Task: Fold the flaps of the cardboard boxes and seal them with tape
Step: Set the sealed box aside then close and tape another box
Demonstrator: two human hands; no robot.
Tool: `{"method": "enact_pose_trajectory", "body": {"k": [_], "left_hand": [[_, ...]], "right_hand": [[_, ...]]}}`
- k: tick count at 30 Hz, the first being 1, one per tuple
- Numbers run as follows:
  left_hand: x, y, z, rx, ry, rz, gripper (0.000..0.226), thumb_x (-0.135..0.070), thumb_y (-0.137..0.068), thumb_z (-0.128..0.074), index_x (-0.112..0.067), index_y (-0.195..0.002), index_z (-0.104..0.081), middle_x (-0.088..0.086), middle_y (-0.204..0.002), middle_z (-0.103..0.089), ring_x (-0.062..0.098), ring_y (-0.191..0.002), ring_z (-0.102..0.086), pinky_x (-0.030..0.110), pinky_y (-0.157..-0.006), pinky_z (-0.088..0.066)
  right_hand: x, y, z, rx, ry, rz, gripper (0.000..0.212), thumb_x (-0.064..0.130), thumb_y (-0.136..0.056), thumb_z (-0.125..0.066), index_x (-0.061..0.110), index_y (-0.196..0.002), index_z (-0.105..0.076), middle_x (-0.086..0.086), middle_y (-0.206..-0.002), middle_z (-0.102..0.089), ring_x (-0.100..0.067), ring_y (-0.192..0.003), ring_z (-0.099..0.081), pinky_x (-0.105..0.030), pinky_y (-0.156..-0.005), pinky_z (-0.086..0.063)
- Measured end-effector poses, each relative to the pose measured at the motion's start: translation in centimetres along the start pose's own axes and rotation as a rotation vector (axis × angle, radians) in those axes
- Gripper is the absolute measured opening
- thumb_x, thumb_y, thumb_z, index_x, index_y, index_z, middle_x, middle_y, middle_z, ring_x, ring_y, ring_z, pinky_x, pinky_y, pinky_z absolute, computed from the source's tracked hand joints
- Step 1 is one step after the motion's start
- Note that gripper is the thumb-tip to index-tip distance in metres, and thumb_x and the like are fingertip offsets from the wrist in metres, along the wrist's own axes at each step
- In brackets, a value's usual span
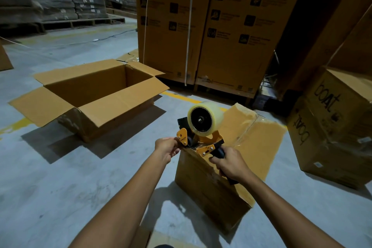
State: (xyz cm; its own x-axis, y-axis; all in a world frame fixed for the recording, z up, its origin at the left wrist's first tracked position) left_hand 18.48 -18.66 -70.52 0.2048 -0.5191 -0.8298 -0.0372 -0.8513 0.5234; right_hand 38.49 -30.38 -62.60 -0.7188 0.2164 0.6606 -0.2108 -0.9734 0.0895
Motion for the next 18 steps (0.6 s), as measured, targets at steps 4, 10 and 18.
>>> {"method": "enact_pose_trajectory", "body": {"k": [4,10,18], "left_hand": [[-1.2,-2.9,0.1,0.029,-0.126,0.003,0.024,0.01,-0.09,-0.045,0.0,-0.087,-0.067,0.017,-0.066,-0.065,0.016,-0.042,-0.055,0.022,-0.04,-0.046],[-0.7,-5.8,-0.4,0.083,-0.246,-0.058,0.022,0.012,-0.093,-0.047,0.009,-0.102,-0.068,0.021,-0.079,-0.068,0.015,-0.041,-0.059,0.022,-0.042,-0.047],[1.7,-7.0,-0.4,0.093,-0.305,-0.097,0.03,0.014,-0.093,-0.045,0.003,-0.079,-0.07,0.015,-0.066,-0.068,0.019,-0.051,-0.06,0.022,-0.043,-0.047]], "right_hand": [[0.2,-2.2,-1.1,-0.021,0.05,0.002,0.017,0.025,-0.09,-0.07,0.02,-0.101,-0.058,-0.001,-0.086,-0.064,-0.017,-0.071,-0.062,-0.036,-0.064,-0.052],[-1.1,-4.0,-2.4,-0.02,0.125,-0.025,0.015,0.025,-0.09,-0.067,0.019,-0.101,-0.059,0.004,-0.079,-0.059,-0.011,-0.061,-0.056,-0.026,-0.054,-0.041],[-2.2,-4.7,-3.5,0.02,0.202,-0.017,0.018,0.031,-0.089,-0.067,0.031,-0.102,-0.055,0.009,-0.085,-0.058,-0.012,-0.074,-0.055,-0.028,-0.059,-0.039]]}}
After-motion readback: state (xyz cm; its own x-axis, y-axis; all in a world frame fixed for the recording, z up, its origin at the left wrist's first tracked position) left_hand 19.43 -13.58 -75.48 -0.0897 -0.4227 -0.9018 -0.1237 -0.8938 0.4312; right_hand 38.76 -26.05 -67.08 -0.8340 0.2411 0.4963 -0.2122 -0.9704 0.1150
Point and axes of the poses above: each hand's wrist, its own y-axis away from the middle knuckle, its own z-axis out of the back of the hand, x = y × z, the point moved 9 cm from there along -y, towards the middle knuckle
